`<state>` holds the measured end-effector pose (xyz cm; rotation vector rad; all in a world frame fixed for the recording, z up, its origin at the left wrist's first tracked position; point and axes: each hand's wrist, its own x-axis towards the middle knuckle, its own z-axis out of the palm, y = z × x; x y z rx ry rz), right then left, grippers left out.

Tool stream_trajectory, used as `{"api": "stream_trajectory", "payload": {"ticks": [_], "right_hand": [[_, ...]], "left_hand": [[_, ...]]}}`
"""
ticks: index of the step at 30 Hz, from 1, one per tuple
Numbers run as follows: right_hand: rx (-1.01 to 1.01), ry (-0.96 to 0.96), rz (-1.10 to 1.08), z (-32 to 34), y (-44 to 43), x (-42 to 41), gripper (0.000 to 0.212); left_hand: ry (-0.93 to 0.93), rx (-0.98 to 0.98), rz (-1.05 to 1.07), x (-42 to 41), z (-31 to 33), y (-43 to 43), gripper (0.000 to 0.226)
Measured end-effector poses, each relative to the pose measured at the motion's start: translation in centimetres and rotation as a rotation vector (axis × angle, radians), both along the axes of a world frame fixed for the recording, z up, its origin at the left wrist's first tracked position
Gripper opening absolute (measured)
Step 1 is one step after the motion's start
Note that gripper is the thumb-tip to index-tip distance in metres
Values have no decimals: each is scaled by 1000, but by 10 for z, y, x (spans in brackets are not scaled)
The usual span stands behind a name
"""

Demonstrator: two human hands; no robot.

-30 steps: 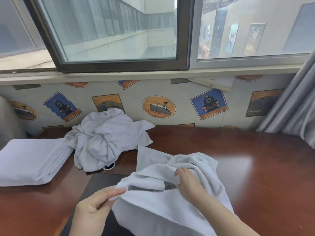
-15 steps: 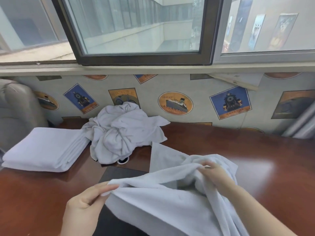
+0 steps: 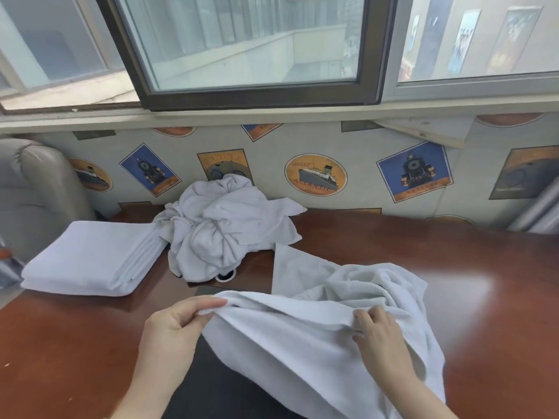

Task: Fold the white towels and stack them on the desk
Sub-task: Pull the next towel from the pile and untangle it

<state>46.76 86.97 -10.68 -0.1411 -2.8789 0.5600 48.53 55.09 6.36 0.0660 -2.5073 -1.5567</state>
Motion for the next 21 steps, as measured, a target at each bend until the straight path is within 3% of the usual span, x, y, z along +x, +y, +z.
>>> {"api": "stream_trajectory", "payload": {"ticks": [4,7,11,15,19,21], "right_hand": [[-132,56,-4,14,-5,-7,9],[-372,61,8,45,-10,0,15],[-625,179,-163,65,-6,35,19],[-359,-3,60,25,-9,72,46],[-157,-56,176,3,-23,78,30],[-142,-147,177,4,-36,74,53]], "left_hand": [[-13,-13,3,1,1,1,47],[-15,1,20,0,0,2,45],[6,19,64,-8,-1,-1,40],[18,18,72,-23,-1,-2,36],[19,-36,50,-30,1,6,34],[23,-9,40,-31,3,8,34]]}}
